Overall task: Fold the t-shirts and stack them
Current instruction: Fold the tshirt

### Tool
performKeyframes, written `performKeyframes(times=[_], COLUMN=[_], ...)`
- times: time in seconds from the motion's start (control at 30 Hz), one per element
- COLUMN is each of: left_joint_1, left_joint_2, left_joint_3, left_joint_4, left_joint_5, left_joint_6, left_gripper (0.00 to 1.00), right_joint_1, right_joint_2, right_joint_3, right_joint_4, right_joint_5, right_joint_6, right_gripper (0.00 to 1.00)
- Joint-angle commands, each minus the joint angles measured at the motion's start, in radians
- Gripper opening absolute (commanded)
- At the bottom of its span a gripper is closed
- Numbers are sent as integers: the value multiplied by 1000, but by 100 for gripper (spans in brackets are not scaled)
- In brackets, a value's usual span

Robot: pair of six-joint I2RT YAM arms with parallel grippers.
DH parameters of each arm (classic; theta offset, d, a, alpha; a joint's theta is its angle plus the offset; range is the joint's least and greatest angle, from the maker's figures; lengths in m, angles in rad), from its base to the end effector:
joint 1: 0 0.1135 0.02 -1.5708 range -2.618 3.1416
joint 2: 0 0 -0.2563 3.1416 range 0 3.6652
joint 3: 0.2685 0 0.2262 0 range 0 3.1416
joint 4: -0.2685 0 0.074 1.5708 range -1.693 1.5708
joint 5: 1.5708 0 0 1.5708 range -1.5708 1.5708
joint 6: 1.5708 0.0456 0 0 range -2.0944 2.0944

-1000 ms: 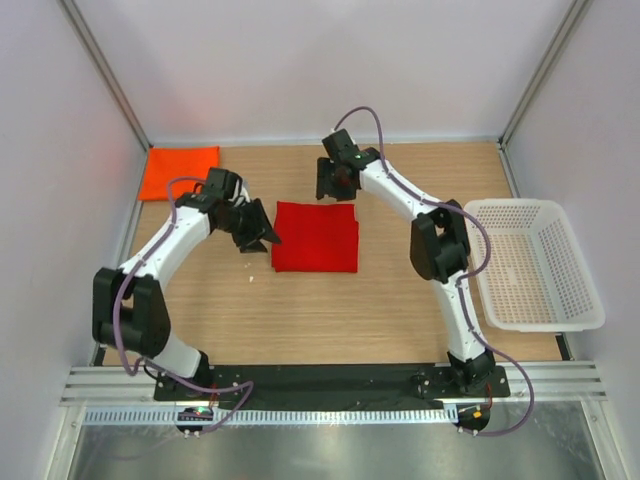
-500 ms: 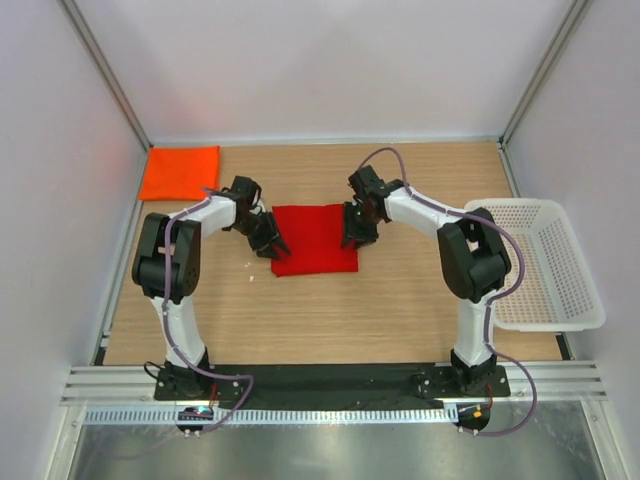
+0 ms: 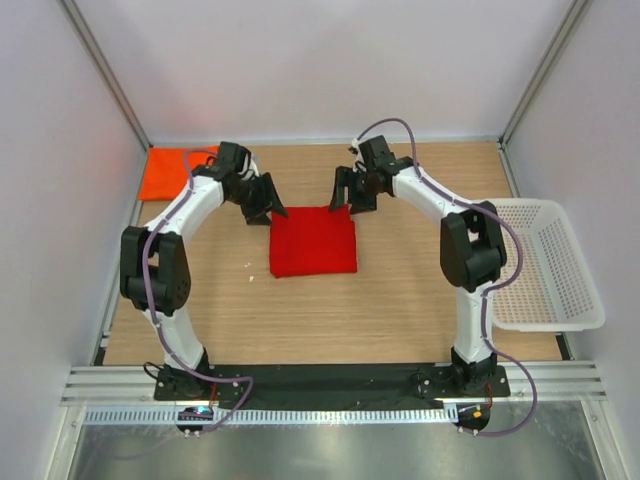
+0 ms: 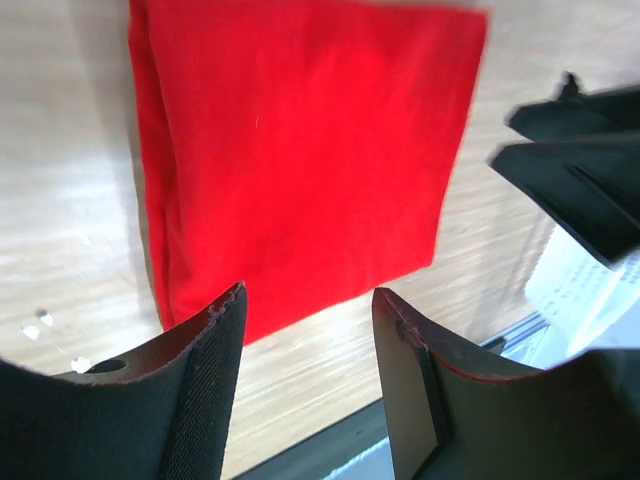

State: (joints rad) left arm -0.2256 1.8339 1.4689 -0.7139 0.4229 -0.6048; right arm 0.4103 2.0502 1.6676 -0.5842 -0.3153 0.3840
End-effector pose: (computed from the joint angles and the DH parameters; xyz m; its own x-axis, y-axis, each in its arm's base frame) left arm 0.3529 -0.1002 0.2373 -0.9301 -0.3185 -0.1828 -0.1653 0.8076 -0.5661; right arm 0.3883 0.1843 0.2186 -0.9024 -0.0041 -0.4310 -0.2186 0.8662 0.4494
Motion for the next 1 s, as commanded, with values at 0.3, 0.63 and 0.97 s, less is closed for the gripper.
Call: performKeyframes(times=[0.3,0.63,0.97], left_joint_1=[94,94,94], left_joint_2=[241,360,406], left_joint_3=[257,277,271], left_joint_4=[16,24,65], left_joint_5=[14,65,135], left_joint_6=[125,85,66], left_gripper=[57,56,43], right_joint_1=[-57,-71,-71], right_joint_2=[232,278,288], right_joint_3=[268,227,162], right_joint_4=[14,41,161], right_joint_5=[-47,-125,-215], right_joint_6=[-57,-53,81], right_gripper=[70,68,51])
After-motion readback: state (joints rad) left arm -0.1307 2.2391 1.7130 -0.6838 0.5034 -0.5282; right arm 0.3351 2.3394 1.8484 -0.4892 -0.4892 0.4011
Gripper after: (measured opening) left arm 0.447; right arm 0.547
